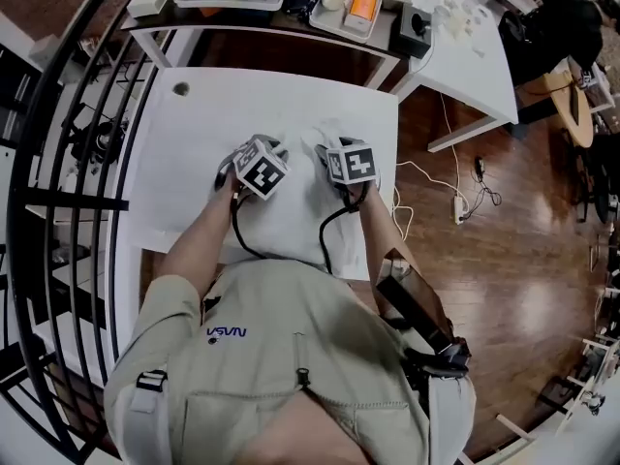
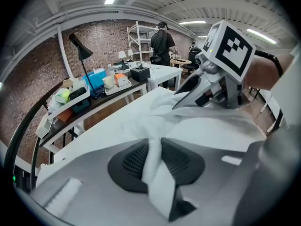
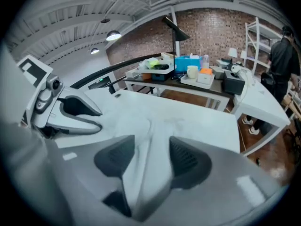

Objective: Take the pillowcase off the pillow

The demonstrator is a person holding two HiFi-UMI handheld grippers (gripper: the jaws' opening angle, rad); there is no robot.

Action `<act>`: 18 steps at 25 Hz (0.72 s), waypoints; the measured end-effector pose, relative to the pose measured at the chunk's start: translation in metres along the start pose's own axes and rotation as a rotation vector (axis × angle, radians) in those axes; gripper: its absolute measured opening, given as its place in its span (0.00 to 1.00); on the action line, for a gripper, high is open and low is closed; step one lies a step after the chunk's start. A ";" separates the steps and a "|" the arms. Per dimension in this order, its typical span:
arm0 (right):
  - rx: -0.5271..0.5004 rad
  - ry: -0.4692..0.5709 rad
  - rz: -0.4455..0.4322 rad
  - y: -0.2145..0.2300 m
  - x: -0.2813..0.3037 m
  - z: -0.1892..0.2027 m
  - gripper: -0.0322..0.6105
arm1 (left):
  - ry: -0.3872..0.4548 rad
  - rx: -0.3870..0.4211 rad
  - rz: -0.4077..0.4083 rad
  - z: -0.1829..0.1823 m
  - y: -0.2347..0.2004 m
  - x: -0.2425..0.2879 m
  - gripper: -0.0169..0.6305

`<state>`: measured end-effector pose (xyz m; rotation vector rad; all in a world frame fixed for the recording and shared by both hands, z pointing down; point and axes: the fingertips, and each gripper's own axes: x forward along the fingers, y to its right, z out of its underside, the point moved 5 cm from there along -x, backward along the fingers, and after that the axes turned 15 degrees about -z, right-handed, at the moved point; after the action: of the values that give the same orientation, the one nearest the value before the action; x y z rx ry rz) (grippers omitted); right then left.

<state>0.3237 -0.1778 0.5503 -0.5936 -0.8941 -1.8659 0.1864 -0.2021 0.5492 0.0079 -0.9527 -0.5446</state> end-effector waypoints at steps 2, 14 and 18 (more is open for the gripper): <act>-0.015 0.016 0.029 0.006 -0.008 0.002 0.25 | 0.033 0.001 -0.025 -0.003 0.003 -0.007 0.11; -0.070 0.213 0.347 0.018 -0.070 -0.024 0.07 | 0.337 -0.141 -0.089 -0.009 -0.025 -0.129 0.07; -0.002 0.221 0.462 0.045 -0.082 -0.015 0.07 | 0.355 -0.187 -0.103 -0.001 -0.028 -0.142 0.06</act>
<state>0.3993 -0.1573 0.4965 -0.5302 -0.5528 -1.4782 0.1104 -0.1633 0.4324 -0.0138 -0.5558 -0.6999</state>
